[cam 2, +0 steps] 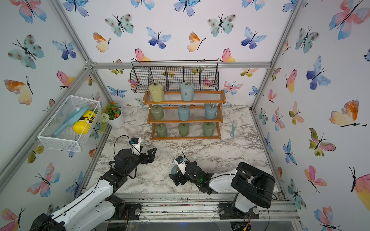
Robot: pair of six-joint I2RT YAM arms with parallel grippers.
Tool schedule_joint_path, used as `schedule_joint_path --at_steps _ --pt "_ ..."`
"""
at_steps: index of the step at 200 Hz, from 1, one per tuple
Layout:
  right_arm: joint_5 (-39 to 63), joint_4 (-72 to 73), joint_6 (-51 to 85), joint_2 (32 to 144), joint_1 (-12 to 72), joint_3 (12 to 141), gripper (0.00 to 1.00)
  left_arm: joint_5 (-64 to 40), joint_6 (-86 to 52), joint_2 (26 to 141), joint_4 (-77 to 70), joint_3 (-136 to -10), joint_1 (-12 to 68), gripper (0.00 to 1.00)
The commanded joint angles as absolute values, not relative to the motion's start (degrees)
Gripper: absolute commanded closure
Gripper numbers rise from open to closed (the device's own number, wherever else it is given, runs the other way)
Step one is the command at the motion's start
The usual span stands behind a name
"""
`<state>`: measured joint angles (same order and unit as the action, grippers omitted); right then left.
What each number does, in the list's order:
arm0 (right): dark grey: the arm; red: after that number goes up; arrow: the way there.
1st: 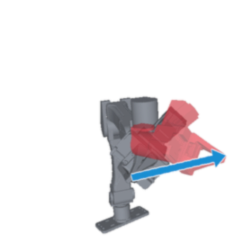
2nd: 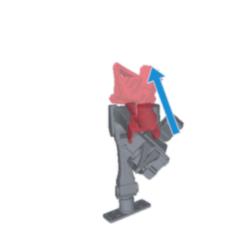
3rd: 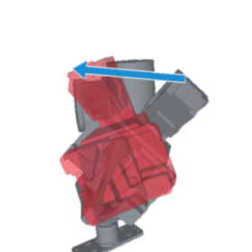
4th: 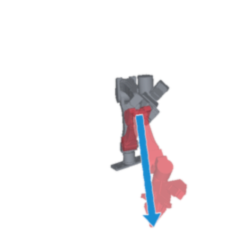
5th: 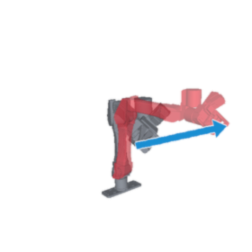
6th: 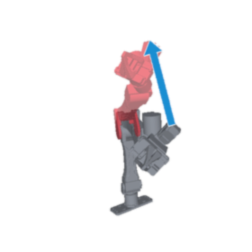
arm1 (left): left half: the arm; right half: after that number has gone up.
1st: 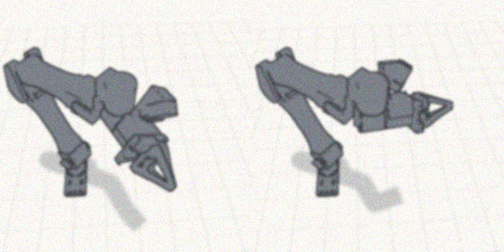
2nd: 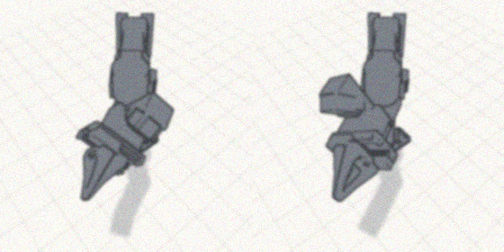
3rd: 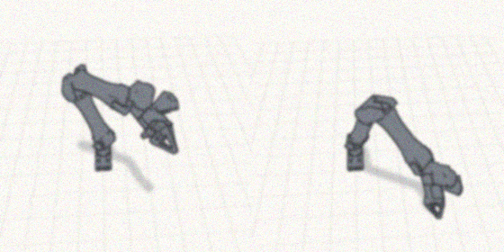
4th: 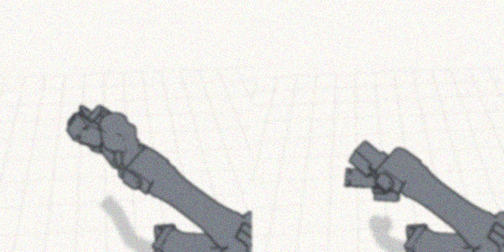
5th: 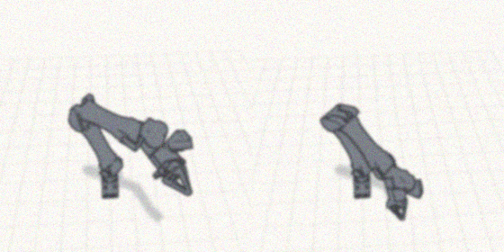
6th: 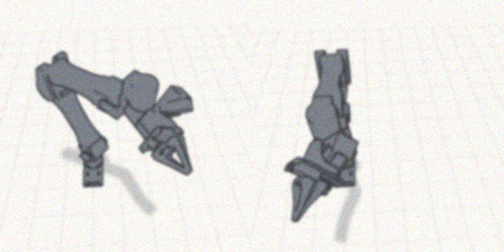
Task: Remove the tea canisters from the shelf
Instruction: Place the tea canister at the center of the board.
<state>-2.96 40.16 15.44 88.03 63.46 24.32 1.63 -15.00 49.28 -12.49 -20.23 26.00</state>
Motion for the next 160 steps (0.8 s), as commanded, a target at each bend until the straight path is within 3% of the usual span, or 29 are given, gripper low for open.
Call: schedule_joint_path --at_steps 1,103,160 --pt "-4.2 36.9 15.5 86.4 64.1 24.2 0.06 2.6 -14.3 48.4 -11.3 -20.9 26.2 0.02" --pt "-5.3 25.4 15.5 82.2 64.4 25.3 0.14 2.5 -14.6 48.4 -12.1 -19.7 26.2 0.01" --pt "-5.0 23.3 15.7 82.2 64.4 27.5 0.01 2.5 -13.8 48.5 -10.7 -21.4 26.1 0.02"
